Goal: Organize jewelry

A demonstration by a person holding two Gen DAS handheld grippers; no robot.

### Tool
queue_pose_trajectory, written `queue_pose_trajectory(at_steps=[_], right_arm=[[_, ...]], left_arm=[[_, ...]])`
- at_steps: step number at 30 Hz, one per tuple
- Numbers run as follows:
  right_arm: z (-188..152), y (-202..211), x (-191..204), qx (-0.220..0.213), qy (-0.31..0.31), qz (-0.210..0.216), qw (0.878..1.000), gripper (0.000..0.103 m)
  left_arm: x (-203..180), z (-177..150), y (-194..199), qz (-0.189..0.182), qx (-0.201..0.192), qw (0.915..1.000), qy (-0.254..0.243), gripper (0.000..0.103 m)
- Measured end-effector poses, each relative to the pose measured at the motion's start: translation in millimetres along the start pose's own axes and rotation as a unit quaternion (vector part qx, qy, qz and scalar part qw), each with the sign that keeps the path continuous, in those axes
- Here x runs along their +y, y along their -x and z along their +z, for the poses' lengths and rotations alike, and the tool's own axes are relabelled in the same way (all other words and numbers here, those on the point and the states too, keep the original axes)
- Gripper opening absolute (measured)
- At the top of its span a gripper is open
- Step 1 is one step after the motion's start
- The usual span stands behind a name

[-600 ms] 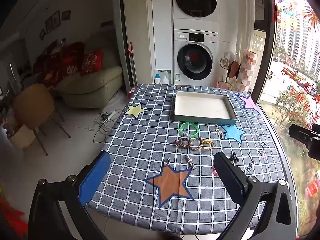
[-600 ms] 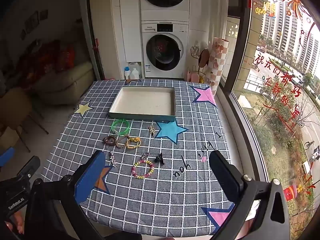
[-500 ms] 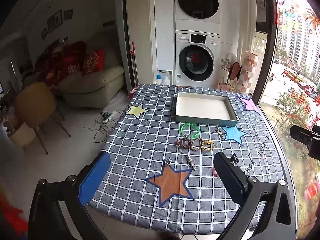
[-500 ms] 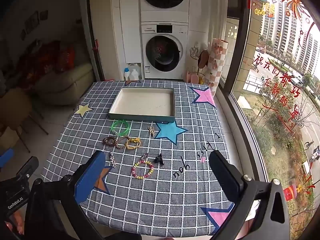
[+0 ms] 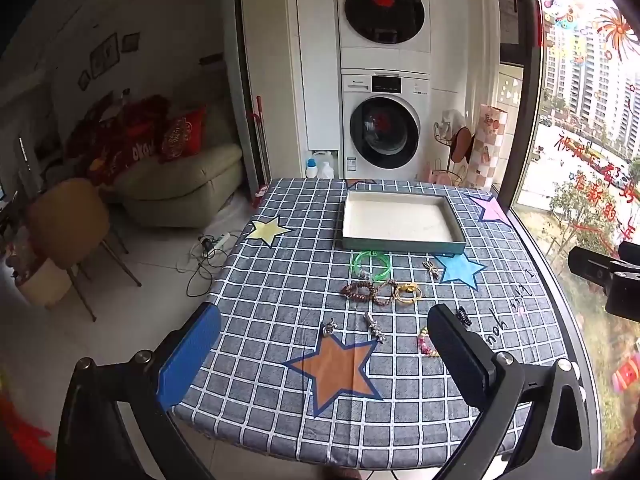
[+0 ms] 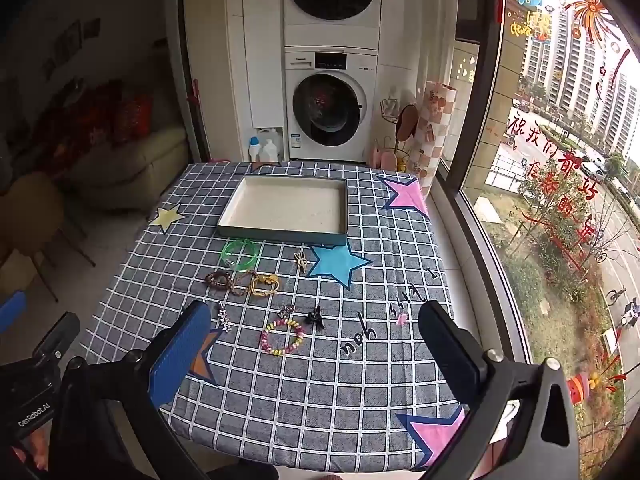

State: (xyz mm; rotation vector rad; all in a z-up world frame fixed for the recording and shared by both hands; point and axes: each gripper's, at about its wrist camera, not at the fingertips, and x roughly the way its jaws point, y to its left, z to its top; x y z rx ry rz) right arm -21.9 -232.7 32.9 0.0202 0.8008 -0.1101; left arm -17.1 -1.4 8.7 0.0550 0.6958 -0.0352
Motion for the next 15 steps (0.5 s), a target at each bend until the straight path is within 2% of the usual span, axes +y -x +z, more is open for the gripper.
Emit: queue_pose_trajectory(at_steps=[15], right_arm=[[-1, 1, -10, -0.001, -0.016, -0.005, 1.0, 0.103]], left_arm=[[-9, 1, -3, -0.008, 0.002, 1.0, -0.005, 0.103]])
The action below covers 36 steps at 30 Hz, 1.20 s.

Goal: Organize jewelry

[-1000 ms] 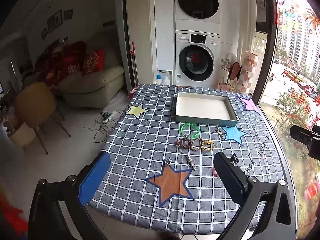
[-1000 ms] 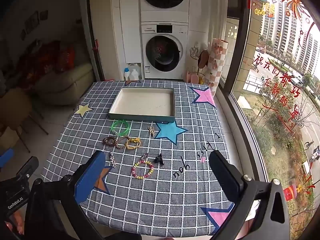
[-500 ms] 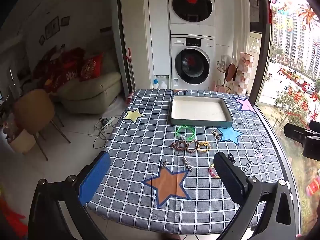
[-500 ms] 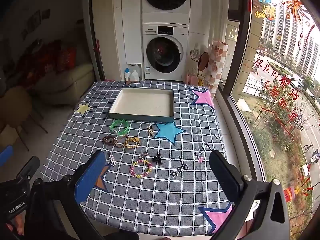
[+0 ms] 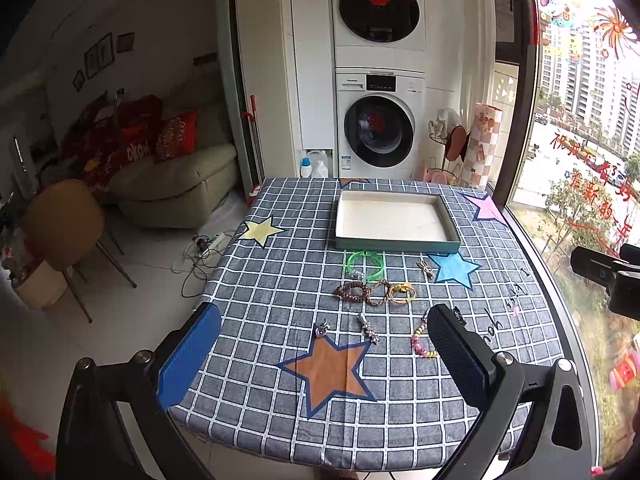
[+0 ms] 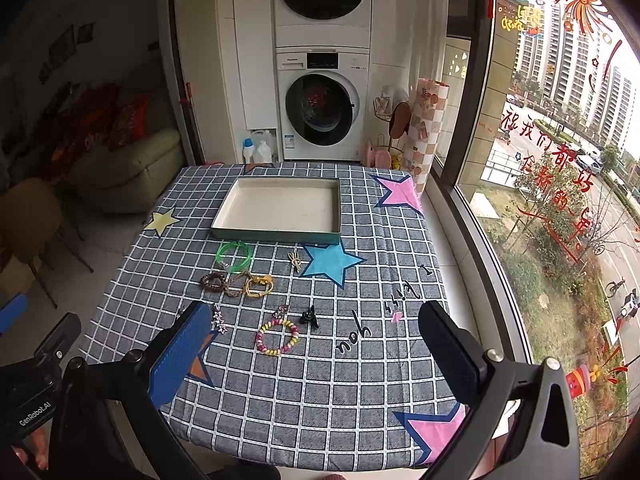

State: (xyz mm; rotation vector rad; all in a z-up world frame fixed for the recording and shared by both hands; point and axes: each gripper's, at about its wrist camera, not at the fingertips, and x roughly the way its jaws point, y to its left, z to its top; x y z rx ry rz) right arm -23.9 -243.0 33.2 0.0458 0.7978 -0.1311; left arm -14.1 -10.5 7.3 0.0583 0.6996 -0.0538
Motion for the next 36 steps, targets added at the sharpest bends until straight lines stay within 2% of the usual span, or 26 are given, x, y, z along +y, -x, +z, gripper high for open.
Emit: queue_pose_trajectory(at_steps=[36], right_arm=[[1, -8, -13, 0.004, -0.031, -0.009, 0.999, 0.103]], left_arm=[[-13, 3, -13, -0.015, 0.017, 0.9995, -0.02, 0.103]])
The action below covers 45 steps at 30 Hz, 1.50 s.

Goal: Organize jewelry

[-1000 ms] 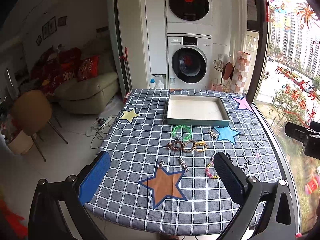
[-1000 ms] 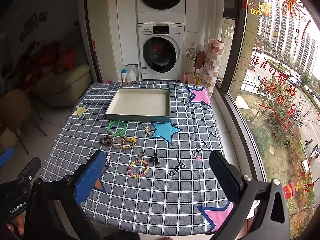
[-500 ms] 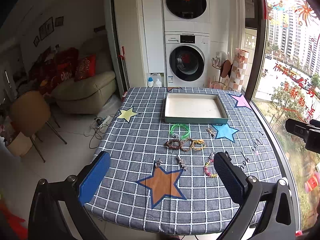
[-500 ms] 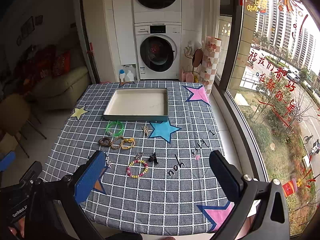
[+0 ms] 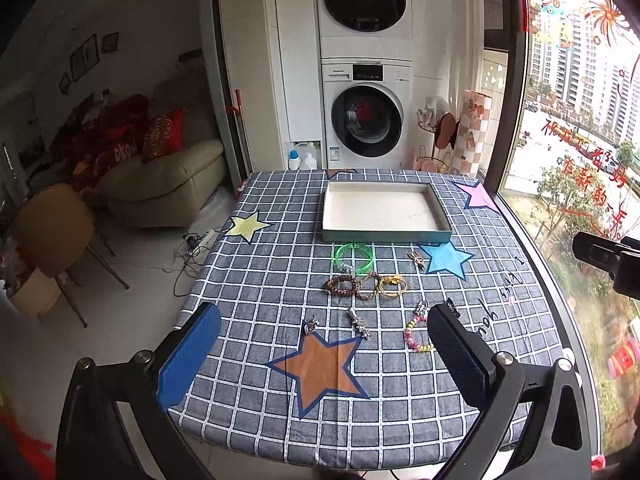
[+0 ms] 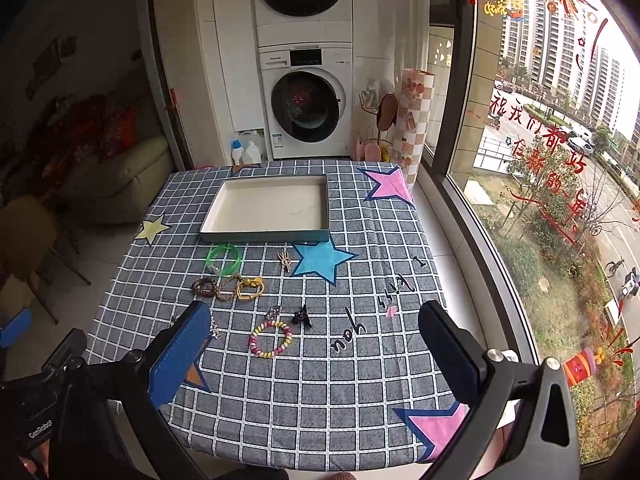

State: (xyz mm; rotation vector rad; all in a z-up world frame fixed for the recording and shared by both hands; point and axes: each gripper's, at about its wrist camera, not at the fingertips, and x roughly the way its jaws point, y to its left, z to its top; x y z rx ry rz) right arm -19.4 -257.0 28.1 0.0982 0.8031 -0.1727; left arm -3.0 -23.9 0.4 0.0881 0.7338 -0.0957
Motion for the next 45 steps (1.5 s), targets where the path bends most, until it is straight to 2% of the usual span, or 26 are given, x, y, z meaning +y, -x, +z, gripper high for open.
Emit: queue_pose_trajectory(at_steps=[45], right_arm=[[1, -13, -6, 0.011, -0.016, -0.003, 1.0, 0.103]], left_arm=[[-6, 4, -18, -0.008, 0.022, 0.9996, -0.016, 0.103]])
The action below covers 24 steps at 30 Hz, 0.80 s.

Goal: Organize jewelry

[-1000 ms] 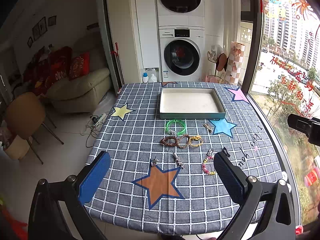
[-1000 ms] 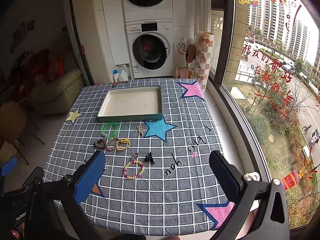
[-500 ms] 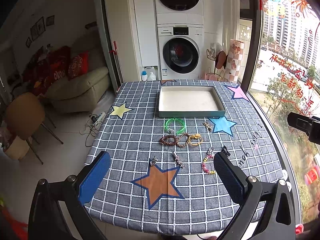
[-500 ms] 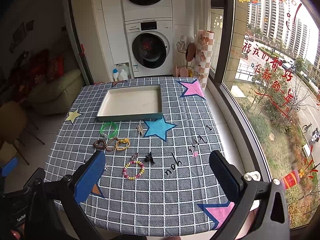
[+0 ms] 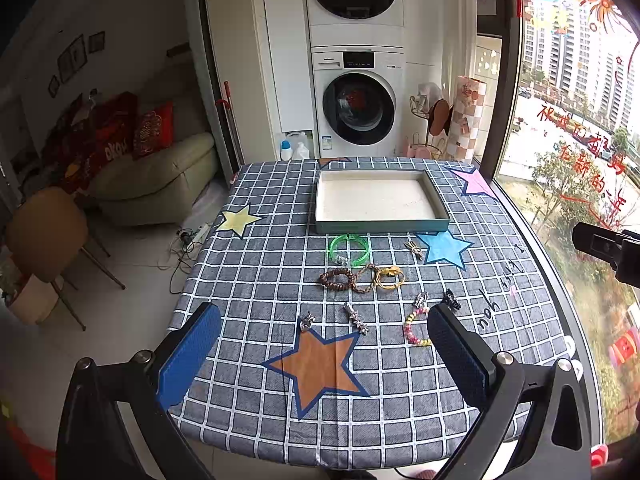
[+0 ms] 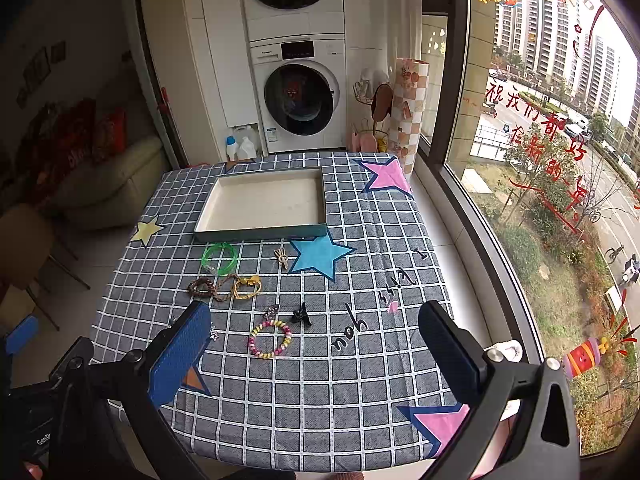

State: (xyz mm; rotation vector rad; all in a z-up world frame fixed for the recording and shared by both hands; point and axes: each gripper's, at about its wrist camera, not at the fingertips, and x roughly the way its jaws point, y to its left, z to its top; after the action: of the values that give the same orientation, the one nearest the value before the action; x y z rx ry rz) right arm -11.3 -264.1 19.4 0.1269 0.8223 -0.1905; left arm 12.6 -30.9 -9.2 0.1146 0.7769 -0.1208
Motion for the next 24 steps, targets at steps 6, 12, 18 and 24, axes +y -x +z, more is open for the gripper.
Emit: queue_pose_trajectory(at_steps=[6, 12, 18, 24], right_arm=[[0, 0, 0, 0.0, 0.0, 0.0, 1.0, 0.103], [-3, -3, 4, 0.004, 0.0, 0.0, 1.0, 0.103], [-4, -6, 5, 0.014, -0.003, 0.0, 1.0, 0.103], [-7, -19, 6, 0.046, -0.013, 0.009, 0.999, 0.103]], left_arm=[[0, 0, 0, 0.0, 0.0, 1.0, 0.0, 0.103], [1, 0, -3, -0.001, 0.004, 1.0, 0.0, 0.103], [4, -2, -11, -0.005, 0.018, 0.9998, 0.004, 0.103], [18, -4, -26, -0.008, 0.042, 0.9987, 0.027, 0.103]])
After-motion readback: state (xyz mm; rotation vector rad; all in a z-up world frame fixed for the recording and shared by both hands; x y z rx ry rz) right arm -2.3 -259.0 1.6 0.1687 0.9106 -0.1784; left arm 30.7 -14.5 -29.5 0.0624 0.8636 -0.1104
